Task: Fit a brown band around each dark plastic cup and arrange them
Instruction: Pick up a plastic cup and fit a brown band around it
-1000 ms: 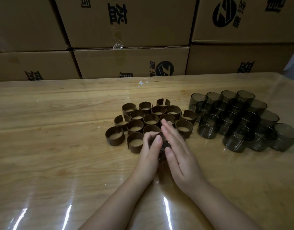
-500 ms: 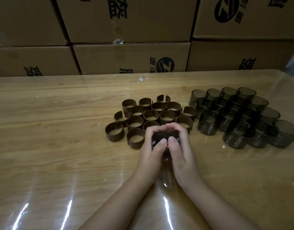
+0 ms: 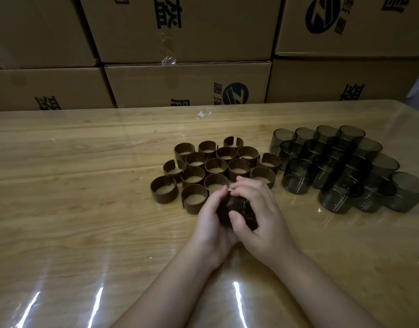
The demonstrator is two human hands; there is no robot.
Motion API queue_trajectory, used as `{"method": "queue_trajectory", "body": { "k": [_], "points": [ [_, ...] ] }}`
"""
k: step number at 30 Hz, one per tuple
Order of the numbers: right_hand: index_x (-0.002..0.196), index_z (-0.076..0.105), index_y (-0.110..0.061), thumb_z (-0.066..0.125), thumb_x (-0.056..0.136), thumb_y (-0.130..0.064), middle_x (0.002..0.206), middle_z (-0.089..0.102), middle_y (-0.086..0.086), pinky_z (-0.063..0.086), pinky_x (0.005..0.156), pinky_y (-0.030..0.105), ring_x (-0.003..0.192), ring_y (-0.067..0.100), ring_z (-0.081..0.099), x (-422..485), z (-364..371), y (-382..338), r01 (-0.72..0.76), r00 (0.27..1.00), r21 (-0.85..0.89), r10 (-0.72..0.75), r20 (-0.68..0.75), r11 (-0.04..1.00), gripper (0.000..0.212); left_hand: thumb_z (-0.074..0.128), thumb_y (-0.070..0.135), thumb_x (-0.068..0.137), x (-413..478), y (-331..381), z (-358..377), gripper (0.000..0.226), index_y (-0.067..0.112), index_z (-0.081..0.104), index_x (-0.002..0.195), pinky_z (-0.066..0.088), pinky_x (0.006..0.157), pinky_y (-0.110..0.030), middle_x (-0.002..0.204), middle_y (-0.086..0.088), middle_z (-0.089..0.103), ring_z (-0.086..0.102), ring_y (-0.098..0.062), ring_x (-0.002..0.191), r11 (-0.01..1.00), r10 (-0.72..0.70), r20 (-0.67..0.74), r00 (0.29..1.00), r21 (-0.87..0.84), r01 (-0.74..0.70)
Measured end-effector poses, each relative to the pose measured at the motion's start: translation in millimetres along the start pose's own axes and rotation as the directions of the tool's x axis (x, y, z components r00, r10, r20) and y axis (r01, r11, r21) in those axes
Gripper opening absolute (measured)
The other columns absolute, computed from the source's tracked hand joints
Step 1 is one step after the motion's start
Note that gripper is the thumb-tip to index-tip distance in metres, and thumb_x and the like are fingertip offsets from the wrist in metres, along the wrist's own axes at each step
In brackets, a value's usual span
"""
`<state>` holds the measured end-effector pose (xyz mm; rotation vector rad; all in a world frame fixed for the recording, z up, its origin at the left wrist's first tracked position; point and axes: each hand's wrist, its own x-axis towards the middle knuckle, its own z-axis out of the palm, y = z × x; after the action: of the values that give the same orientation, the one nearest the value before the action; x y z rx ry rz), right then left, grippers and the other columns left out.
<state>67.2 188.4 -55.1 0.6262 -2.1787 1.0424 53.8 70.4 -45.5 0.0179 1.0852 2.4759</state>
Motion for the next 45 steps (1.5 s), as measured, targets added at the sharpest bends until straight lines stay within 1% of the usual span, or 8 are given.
{"method": "queue_trajectory", "body": {
  "k": [7,18,24,28,33,37,41,45],
  "points": [
    [0.097,0.062,-0.007,0.048,0.088,-0.021,0.103,0.06,0.004,0.049,0.085,0.03,0.1,0.015,0.059,3.0,2.1,-9.8,-0.06,0.982,0.182,0.091,-0.168,0.981,0.022,0.038,0.05,0.087,-2.1,-18.3,8.6,0.035,0.031,0.066,0.091,0.051,0.08,-0.024,0.097,0.0,0.067,0.063,-0.01,0.096,0.721,0.477,-0.02,0.879,0.581,-0.378],
    [0.101,0.059,-0.025,0.047,0.089,-0.026,0.107,0.06,0.003,0.047,0.089,0.028,0.106,0.017,0.058,0.2,5.0,-22.5,-0.194,0.958,0.354,0.254,-0.131,0.915,0.016,0.048,0.05,0.08,2.2,-18.0,-7.8,0.041,0.036,0.046,0.118,0.046,0.081,-0.01,0.108,0.012,0.061,0.059,0.004,0.101,0.485,0.618,0.146,0.773,0.702,-0.521],
    [0.132,0.035,-0.055,0.058,0.08,-0.049,0.14,0.042,-0.013,0.044,0.099,0.021,0.128,0.004,0.045,-5.5,11.4,-18.9,-0.399,0.915,0.403,0.383,0.123,0.824,0.058,0.043,0.045,0.088,3.4,-10.1,-10.2,0.034,0.021,0.061,0.105,0.052,0.071,-0.019,0.098,0.01,0.069,0.067,-0.008,0.091,0.664,0.612,0.003,0.791,0.541,-0.515],
    [0.133,0.024,-0.066,0.062,0.076,-0.049,0.137,0.036,-0.032,0.046,0.095,0.015,0.126,-0.006,0.043,-8.8,14.7,-14.7,-0.387,0.92,0.335,0.338,0.197,0.859,0.07,0.042,0.052,0.085,2.4,-6.8,-8.3,0.046,0.021,0.072,0.099,0.056,0.062,-0.033,0.102,-0.014,0.072,0.071,-0.027,0.092,0.934,0.338,-0.209,0.918,0.193,-0.3],
    [0.137,0.016,-0.065,0.058,0.082,-0.052,0.143,0.033,-0.03,0.045,0.1,0.021,0.129,-0.004,0.041,-11.1,11.5,-9.7,-0.308,0.95,0.251,0.285,0.124,0.918,0.07,0.048,0.058,0.081,4.8,-3.0,-7.4,0.056,0.015,0.064,0.113,0.056,0.08,-0.044,0.114,-0.019,0.066,0.065,-0.033,0.107,0.879,0.426,-0.204,0.882,0.324,-0.35],
    [0.141,0.015,-0.061,0.055,0.084,-0.061,0.148,0.039,-0.012,0.042,0.107,0.039,0.136,0.009,0.039,-10.4,7.1,-8.1,-0.294,0.955,0.237,0.293,0.037,0.926,0.069,0.04,0.073,0.081,1.7,-6.4,-10.0,0.057,0.031,0.074,0.098,0.054,0.083,-0.025,0.103,-0.001,0.074,0.068,-0.013,0.101,0.83,0.379,-0.125,0.917,0.485,-0.277],
    [0.135,0.03,-0.06,0.037,0.078,-0.084,0.133,0.051,0.0,0.045,0.097,0.02,0.122,-0.001,0.05,-6.4,-2.8,-6.4,-0.4,0.903,0.329,0.43,-0.017,0.855,0.062,0.055,0.082,0.069,1.4,-7.5,-7.7,0.081,0.015,0.06,0.115,0.058,0.071,-0.03,0.103,-0.007,0.072,0.07,-0.019,0.091,0.812,0.342,0.023,0.94,0.496,-0.307],
    [0.129,0.039,-0.053,0.019,0.081,-0.084,0.115,0.047,-0.033,0.036,0.091,0.011,0.112,-0.005,0.045,-0.8,-19.7,2.3,-0.371,0.929,0.182,0.367,0.057,0.911,0.061,0.077,0.071,0.054,4.4,-4.8,-9.1,0.09,0.022,0.051,0.124,0.054,0.069,-0.03,0.112,-0.005,0.064,0.066,-0.019,0.094,0.838,0.264,0.107,0.958,0.466,-0.283]
  ]
}}
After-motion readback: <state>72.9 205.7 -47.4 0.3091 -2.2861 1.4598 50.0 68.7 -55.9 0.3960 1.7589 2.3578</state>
